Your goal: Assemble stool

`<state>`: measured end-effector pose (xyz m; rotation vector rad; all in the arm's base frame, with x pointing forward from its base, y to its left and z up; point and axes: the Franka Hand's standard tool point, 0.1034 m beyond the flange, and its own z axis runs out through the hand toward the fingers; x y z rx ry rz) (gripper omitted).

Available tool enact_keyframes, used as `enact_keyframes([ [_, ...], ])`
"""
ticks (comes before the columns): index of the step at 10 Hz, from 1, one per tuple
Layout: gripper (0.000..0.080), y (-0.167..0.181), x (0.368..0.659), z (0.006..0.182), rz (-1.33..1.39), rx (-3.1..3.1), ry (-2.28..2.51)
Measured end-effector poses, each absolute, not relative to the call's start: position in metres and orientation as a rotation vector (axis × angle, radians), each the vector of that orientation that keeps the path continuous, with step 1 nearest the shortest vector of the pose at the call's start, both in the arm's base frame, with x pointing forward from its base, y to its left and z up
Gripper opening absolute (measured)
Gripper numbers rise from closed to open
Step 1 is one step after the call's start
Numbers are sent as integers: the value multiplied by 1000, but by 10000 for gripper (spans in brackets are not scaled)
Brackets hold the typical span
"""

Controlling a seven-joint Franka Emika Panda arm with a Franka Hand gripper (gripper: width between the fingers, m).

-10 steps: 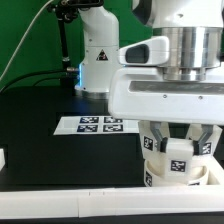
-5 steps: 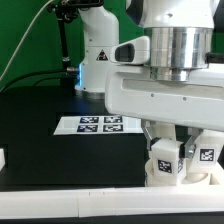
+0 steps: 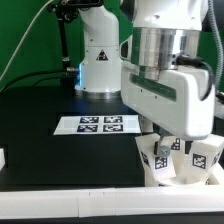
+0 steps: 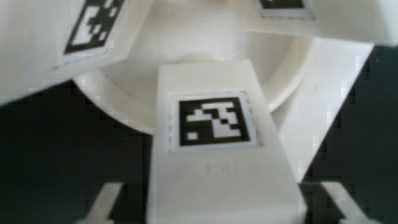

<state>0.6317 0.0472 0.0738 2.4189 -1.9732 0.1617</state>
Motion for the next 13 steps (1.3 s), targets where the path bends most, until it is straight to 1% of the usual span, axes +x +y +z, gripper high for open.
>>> enact_keyframes([
  [3,338,45,620,73,142,2162,-2259],
  [7,338,46,612,73,141,1969,-2405],
  [8,446,46,612,72,139,1977,-2396],
  [9,574,46,612,71,137,1976,-2398],
  [10,574,48,615,74,146,1986,-2408],
  [11,634,52,620,93,158,2035,-2431],
  [12,645,52,619,114,143,2064,-2460],
  [13,645,50,620,131,140,2076,-2473],
])
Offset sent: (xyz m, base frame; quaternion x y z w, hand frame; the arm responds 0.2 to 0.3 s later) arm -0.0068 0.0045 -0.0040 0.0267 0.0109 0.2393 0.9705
